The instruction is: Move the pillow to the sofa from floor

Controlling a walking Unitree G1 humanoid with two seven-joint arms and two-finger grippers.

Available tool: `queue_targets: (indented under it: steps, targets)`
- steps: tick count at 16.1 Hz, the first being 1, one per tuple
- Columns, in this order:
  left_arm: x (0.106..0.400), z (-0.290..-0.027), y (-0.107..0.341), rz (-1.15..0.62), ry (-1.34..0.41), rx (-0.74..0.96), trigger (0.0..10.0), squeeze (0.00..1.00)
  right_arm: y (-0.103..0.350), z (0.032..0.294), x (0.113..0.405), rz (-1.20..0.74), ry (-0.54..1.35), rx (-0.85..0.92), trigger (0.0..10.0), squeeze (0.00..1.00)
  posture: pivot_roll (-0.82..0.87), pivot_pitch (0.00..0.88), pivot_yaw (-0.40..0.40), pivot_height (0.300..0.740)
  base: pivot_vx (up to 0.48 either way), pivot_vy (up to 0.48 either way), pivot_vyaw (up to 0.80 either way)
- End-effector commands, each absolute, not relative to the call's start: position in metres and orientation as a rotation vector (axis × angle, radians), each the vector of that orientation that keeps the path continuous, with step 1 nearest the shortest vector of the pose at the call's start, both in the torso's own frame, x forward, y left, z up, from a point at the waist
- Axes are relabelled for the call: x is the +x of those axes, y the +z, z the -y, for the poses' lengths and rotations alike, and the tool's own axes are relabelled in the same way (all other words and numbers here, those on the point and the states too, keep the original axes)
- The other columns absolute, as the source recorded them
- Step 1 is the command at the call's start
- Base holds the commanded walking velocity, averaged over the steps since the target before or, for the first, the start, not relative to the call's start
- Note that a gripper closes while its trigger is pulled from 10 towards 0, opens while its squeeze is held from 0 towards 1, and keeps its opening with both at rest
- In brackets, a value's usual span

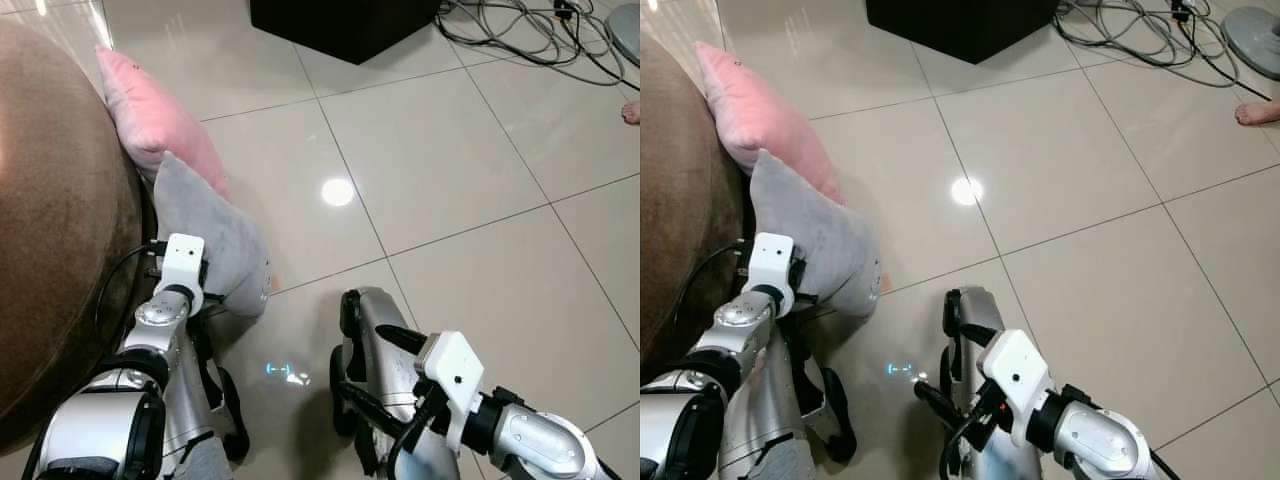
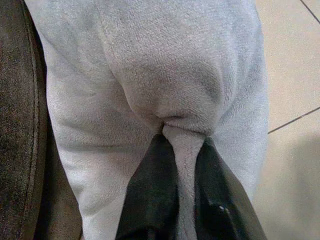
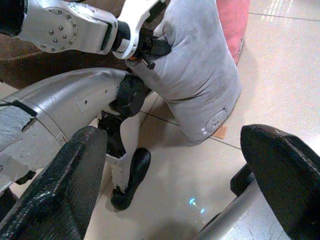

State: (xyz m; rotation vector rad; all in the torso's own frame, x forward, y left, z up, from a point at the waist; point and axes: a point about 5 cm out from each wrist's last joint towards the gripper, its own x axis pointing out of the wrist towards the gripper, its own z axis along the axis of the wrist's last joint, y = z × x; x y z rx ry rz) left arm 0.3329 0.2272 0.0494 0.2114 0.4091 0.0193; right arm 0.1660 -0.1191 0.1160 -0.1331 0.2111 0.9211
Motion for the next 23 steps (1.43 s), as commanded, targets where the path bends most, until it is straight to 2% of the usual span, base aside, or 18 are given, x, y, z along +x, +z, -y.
queue_targets:
  steps: [1, 5, 9, 12, 13, 16, 19, 21, 23]
  targets:
    - [0.324, -0.222, 0.035, -0.469, -0.008, 0.183, 0.0, 0.00, 0.114, 0.120, 0.164, -0.221, 0.917, -0.130, 10.0, 0.00, -0.29, 0.348, -0.107, 0.522, 0.000, 0.000, 0.00]
    - [0.325, -0.218, 0.035, -0.466, -0.010, 0.152, 0.0, 0.00, 0.116, 0.123, 0.171, -0.205, 0.888, -0.149, 10.0, 0.00, -0.28, 0.326, -0.093, 0.522, 0.000, 0.000, 0.00]
    - [0.325, -0.209, 0.034, -0.437, -0.023, 0.035, 0.0, 0.00, 0.109, 0.129, 0.185, -0.197, 0.785, -0.141, 10.0, 0.00, -0.23, 0.261, -0.061, 0.522, 0.000, 0.000, 0.00]
    - [0.326, -0.190, 0.035, -0.363, -0.102, -0.073, 0.0, 0.00, 0.094, 0.135, 0.196, -0.193, 0.687, -0.148, 10.0, 0.00, -0.15, 0.194, -0.015, 0.522, 0.000, 0.000, 0.00]
    - [0.327, -0.181, 0.039, -0.309, -0.146, -0.155, 0.0, 0.00, 0.090, 0.139, 0.202, -0.184, 0.651, -0.149, 10.0, 0.00, -0.12, 0.174, -0.003, 0.522, 0.000, 0.000, 0.00]
    - [0.325, -0.159, 0.050, -0.180, -0.293, -0.191, 0.0, 0.00, 0.088, 0.147, 0.209, -0.155, 0.554, -0.147, 10.0, 0.00, -0.08, 0.070, 0.042, 0.522, 0.000, 0.000, 0.00]
    - [0.311, -0.138, 0.056, -0.108, -0.382, -0.228, 0.0, 0.00, 0.096, 0.154, 0.215, -0.102, 0.471, -0.135, 10.0, 0.00, -0.07, 0.040, 0.055, 0.522, 0.000, 0.000, 0.00]
    - [0.296, -0.111, 0.072, -0.021, -0.466, -0.255, 0.0, 0.00, 0.099, 0.159, 0.218, -0.080, 0.427, -0.170, 10.0, 0.00, -0.07, 0.038, 0.043, 0.522, 0.000, 0.000, 0.00]
    - [0.294, -0.111, 0.100, 0.083, -0.476, -0.262, 0.0, 0.00, 0.111, 0.163, 0.228, -0.024, 0.301, -0.226, 10.0, 0.00, -0.08, 0.033, 0.046, 0.522, 0.000, 0.000, 0.00]
